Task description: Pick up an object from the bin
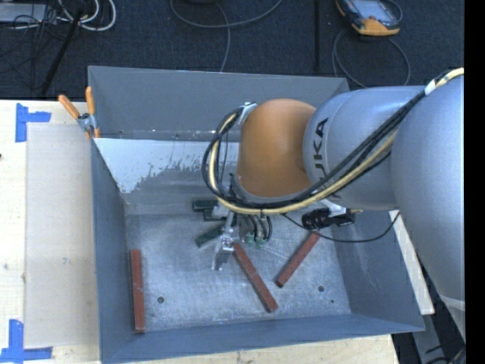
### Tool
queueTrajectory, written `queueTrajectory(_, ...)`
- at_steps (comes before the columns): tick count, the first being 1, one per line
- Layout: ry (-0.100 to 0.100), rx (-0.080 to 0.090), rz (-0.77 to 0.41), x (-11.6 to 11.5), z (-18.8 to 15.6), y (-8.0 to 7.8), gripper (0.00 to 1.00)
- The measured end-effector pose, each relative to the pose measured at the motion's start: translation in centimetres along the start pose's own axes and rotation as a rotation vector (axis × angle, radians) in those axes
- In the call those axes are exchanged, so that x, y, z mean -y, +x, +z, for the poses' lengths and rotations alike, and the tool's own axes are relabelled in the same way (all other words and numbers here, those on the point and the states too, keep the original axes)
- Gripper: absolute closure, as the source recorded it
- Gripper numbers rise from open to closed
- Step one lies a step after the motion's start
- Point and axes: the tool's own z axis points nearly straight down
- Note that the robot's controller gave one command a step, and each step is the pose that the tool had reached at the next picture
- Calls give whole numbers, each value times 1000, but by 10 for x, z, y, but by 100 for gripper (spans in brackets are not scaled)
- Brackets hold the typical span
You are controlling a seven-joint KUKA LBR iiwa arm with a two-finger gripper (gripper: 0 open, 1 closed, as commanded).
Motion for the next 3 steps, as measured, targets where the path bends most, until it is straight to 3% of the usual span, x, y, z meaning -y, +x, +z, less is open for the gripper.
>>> queueTrajectory(1,-17,40,47,-7,55,-66,100)
queueTrajectory(2,-17,40,47,-7,55,-66,100)
queueTrajectory(3,-2,9,-19,2,-69,-51,100)
